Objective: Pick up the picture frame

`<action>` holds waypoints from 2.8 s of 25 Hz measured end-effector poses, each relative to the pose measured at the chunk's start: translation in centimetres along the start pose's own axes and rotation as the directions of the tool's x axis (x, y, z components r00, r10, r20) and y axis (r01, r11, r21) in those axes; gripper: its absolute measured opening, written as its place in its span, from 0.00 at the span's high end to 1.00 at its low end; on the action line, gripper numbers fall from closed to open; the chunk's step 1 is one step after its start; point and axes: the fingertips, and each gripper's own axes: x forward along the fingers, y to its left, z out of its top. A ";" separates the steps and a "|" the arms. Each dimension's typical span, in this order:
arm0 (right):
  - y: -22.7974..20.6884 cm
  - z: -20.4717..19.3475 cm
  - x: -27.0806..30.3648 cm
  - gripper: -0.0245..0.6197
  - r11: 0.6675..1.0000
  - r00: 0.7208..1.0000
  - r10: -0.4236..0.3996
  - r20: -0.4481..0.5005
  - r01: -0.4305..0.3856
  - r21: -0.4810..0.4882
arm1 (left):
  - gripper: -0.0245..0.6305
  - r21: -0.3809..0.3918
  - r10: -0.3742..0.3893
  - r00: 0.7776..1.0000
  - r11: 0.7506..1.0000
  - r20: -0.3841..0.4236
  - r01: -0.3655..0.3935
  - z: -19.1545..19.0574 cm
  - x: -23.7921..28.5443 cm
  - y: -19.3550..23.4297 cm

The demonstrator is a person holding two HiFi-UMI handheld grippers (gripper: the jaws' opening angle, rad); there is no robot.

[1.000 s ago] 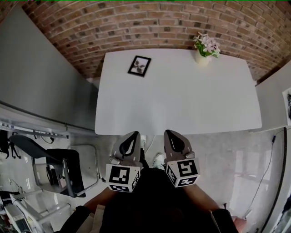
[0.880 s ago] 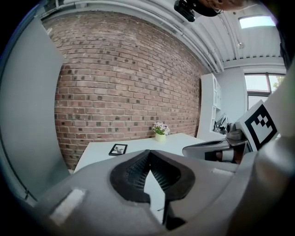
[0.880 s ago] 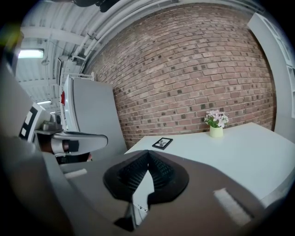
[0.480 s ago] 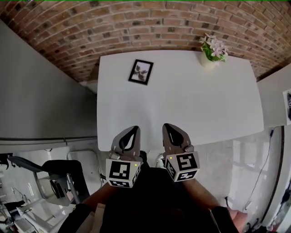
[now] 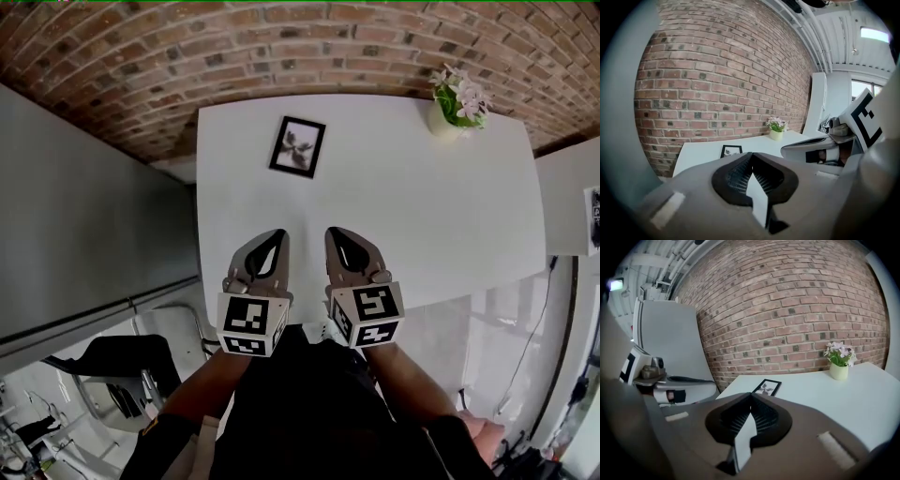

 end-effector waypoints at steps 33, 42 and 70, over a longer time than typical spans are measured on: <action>-7.6 -3.6 18.8 0.80 0.965 0.965 -0.087 -0.249 0.144 0.221 | 0.78 -0.146 0.001 0.958 0.988 -0.286 -0.045 -5.7 19.2 13.6; -8.6 -5.2 20.5 0.78 0.945 0.953 -0.090 -0.289 0.173 0.277 | 0.76 -0.154 -0.026 0.941 0.988 -0.338 -0.028 -7.2 20.8 13.8; -8.5 -6.2 21.1 0.79 0.924 0.956 -0.031 -0.293 0.139 0.355 | 0.82 -0.218 -0.067 0.928 0.976 -0.366 -0.015 -8.8 21.2 13.2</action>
